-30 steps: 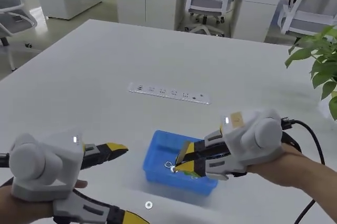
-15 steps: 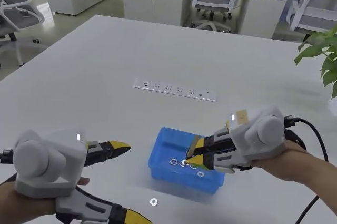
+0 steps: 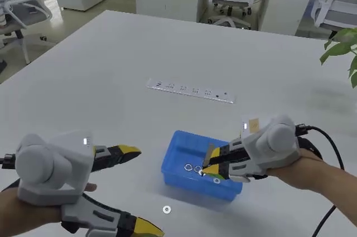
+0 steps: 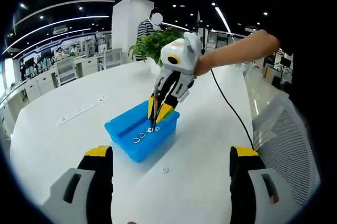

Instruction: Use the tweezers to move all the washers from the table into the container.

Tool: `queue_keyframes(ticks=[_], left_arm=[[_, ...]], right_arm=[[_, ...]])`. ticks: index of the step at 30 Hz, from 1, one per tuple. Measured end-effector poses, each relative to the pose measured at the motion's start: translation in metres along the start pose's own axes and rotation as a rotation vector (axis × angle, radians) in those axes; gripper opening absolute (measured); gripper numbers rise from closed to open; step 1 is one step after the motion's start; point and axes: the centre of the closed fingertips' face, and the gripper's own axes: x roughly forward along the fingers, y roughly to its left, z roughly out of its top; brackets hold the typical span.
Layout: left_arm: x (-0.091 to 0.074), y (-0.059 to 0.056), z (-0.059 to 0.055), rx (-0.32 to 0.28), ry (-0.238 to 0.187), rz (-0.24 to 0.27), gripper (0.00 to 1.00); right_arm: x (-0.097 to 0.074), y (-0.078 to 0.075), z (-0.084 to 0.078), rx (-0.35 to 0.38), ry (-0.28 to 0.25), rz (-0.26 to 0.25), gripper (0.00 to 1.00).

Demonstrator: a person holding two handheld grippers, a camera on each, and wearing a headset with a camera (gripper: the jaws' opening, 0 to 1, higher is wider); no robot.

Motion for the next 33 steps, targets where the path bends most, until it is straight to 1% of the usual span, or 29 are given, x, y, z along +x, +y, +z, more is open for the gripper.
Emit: queue_keyframes(ticks=[7, 10, 15, 24, 28, 33], left_arm=[[0.001, -0.001, 0.001, 0.001, 0.001, -0.003, 0.96], [0.001, -0.001, 0.000, 0.001, 0.003, -0.003, 0.96], [0.001, -0.002, 0.003, 0.000, 0.002, -0.001, 0.96], [0.001, 0.001, 0.005, 0.003, -0.002, 0.000, 0.96], [0.001, 0.003, 0.006, 0.005, -0.001, -0.006, 0.93], [0.005, 0.005, 0.012, 0.017, -0.004, -0.016, 0.88]], right_arm=[[0.006, 0.000, -0.010, 0.015, 0.024, -0.002, 0.10], [0.007, -0.001, -0.012, 0.024, 0.026, -0.006, 0.10], [0.010, -0.003, -0.016, 0.038, 0.032, -0.004, 0.10], [0.013, -0.003, -0.020, 0.037, 0.043, 0.001, 0.10], [0.013, -0.003, -0.021, 0.037, 0.046, -0.001, 0.10], [0.014, -0.004, -0.020, 0.036, 0.045, 0.000, 0.10]])
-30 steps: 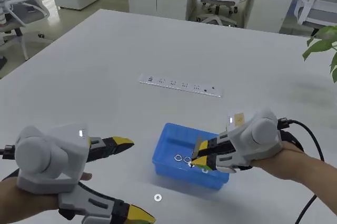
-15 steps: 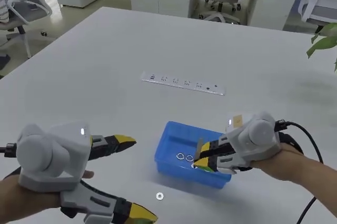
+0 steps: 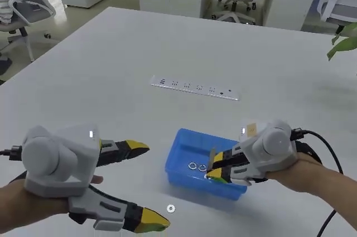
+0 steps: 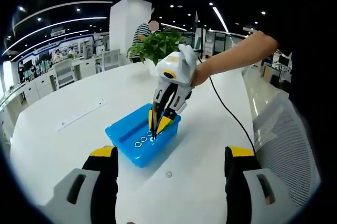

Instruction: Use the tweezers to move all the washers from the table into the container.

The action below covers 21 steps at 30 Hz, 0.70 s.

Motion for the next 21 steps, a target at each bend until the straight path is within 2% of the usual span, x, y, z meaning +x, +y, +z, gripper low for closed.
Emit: queue_keyframes(ticks=[4, 8, 18, 21], left_arm=[[0.006, 0.001, 0.003, 0.009, 0.012, -0.020, 0.83], [0.013, 0.002, 0.008, 0.030, 0.004, -0.043, 0.75], [0.035, 0.016, 0.021, 0.112, -0.004, -0.062, 0.56], [0.043, 0.015, 0.028, 0.124, -0.018, -0.091, 0.53]], right_arm=[[0.001, 0.000, 0.000, 0.000, -0.001, 0.000, 0.10], [0.001, 0.000, 0.000, -0.005, -0.002, 0.000, 0.10], [0.001, 0.000, 0.000, -0.023, 0.003, 0.001, 0.10], [0.001, 0.000, 0.000, -0.028, 0.004, 0.003, 0.10]])
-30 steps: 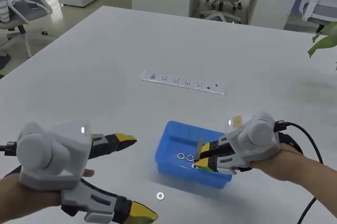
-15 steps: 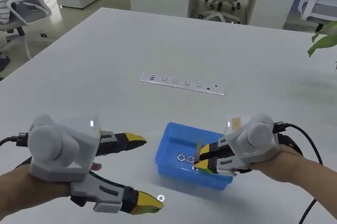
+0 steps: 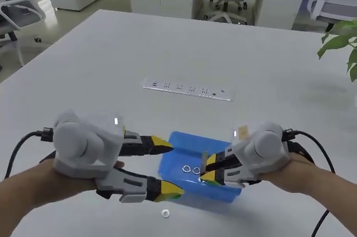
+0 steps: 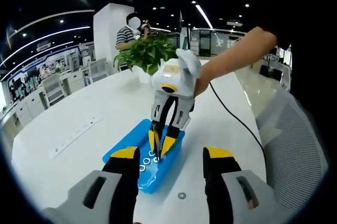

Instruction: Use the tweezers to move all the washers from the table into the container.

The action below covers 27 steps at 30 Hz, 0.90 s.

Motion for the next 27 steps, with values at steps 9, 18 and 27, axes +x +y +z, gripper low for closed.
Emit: queue_keyframes(ticks=[9, 18, 27], left_arm=[[0.022, 0.007, 0.001, 0.060, 0.026, -0.059, 0.36], [0.038, 0.019, 0.003, 0.115, 0.050, -0.052, 0.22], [0.049, 0.016, 0.008, 0.143, 0.049, -0.081, 0.13]], right_arm=[[0.000, 0.001, 0.000, -0.012, -0.001, 0.005, 0.10], [-0.001, 0.001, -0.001, -0.025, 0.001, 0.009, 0.10], [0.000, 0.001, 0.000, -0.033, 0.002, 0.009, 0.10]])
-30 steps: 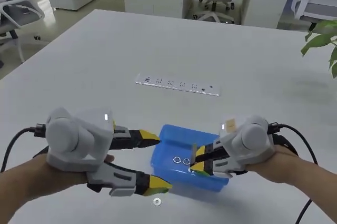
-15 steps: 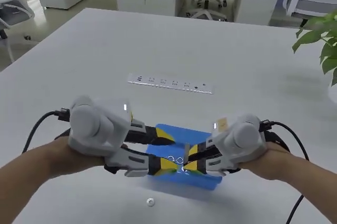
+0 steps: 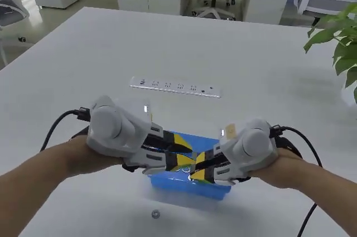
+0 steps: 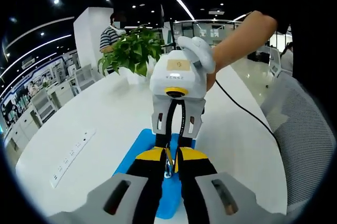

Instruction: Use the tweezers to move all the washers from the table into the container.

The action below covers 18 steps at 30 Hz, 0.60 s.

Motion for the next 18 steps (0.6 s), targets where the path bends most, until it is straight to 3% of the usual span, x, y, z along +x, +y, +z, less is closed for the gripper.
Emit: queue_keyframes(ticks=[8, 18], left_arm=[[0.0036, 0.0019, 0.0004, 0.019, 0.007, -0.003, 0.06], [0.0038, 0.0019, 0.0021, 0.035, 0.010, -0.008, 0.06]], right_arm=[[-0.0006, 0.0009, -0.0004, -0.026, 0.009, 0.005, 0.11], [-0.0048, -0.0005, -0.0030, -0.043, 0.025, -0.006, 0.15]])
